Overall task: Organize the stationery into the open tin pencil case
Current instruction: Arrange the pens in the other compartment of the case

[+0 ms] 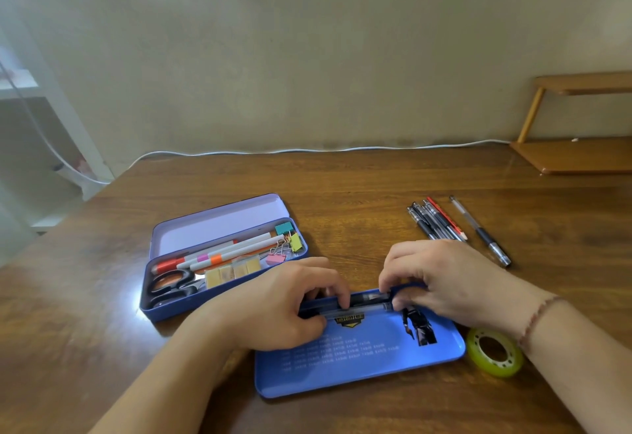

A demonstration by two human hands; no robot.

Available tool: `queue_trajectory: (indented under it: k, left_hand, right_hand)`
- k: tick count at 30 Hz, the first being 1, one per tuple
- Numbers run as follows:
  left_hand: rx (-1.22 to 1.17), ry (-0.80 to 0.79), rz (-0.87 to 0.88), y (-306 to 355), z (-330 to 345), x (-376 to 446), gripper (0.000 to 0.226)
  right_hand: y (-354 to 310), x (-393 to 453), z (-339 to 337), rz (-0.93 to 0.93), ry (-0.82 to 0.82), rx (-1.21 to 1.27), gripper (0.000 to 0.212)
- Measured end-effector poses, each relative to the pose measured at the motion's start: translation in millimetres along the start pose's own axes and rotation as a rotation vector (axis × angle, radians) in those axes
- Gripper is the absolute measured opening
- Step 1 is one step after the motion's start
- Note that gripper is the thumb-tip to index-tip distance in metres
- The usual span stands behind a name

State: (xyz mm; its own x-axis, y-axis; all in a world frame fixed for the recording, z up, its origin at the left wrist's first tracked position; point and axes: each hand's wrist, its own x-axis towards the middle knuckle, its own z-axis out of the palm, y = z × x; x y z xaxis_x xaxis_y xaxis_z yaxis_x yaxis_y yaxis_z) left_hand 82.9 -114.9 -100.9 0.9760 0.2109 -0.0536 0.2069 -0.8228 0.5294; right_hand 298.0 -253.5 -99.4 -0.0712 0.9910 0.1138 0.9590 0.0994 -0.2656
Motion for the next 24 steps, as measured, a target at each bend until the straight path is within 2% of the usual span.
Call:
queue_trajectory:
  k: [11,18,21,24]
  left_hand:
    - [0.015,0.009,0.012,-3.1,0.1,0.4,0.031]
    - [0.039,0.035,0.026,-3.2,1.1,1.6,0.019]
    - [0.056,0.056,0.017,-3.5,1.3,2.3,0.021]
    - [0.070,0.054,0.014,-4.2,-0.4,1.6,0.021]
  right_hand:
    - [-0.3,-0.1,1.4,-0.015,-0.004,-0.008,0.015]
    - [-1.6,-6.1,-1.3,0.010,-0.006,0.111,0.010]
    - [-6.0,-3.9,-0.3,-0.001,0.029,0.069,0.018]
    - [-8.5,-1.6,3.1,0.012,0.041,0.037,0.017]
